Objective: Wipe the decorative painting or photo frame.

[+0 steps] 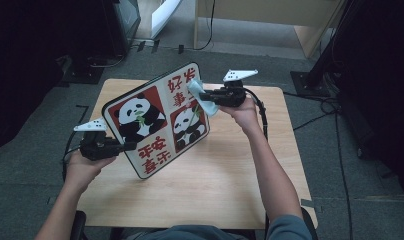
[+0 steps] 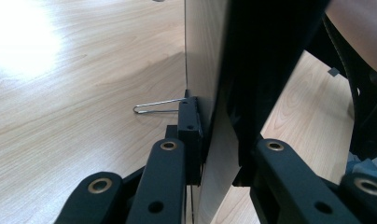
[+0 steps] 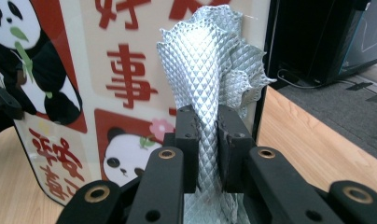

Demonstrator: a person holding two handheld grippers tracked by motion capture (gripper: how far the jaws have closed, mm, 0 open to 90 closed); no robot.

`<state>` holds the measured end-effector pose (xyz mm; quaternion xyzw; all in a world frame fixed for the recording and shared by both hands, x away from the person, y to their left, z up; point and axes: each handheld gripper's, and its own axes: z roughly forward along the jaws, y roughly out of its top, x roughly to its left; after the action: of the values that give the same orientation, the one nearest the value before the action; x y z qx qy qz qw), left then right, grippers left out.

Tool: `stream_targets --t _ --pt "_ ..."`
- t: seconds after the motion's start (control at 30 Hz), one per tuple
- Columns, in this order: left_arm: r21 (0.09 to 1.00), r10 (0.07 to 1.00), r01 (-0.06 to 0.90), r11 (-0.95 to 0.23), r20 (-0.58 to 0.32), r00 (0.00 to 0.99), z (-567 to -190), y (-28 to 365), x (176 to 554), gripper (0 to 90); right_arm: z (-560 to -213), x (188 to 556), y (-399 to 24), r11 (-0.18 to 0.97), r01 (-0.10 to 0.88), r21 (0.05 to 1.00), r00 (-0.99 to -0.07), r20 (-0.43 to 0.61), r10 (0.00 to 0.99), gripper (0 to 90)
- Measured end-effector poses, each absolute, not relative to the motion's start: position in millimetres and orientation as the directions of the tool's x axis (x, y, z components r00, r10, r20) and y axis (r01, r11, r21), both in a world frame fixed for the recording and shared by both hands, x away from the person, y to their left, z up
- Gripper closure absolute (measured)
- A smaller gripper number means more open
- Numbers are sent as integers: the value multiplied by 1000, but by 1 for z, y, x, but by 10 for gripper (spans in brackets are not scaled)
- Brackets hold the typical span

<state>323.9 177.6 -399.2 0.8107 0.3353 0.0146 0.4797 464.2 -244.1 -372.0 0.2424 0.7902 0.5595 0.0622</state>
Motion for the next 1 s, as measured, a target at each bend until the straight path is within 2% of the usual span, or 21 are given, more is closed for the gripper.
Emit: stream_targets --t 0.17,1.0 --pt "786 559 527 -324 -290 777 -398 177 323 794 -384 460 -246 244 285 927 -877 149 458 812" --pt "785 551 530 -320 -301 778 -399 177 322 786 -432 449 -250 325 379 867 -862 202 466 810"
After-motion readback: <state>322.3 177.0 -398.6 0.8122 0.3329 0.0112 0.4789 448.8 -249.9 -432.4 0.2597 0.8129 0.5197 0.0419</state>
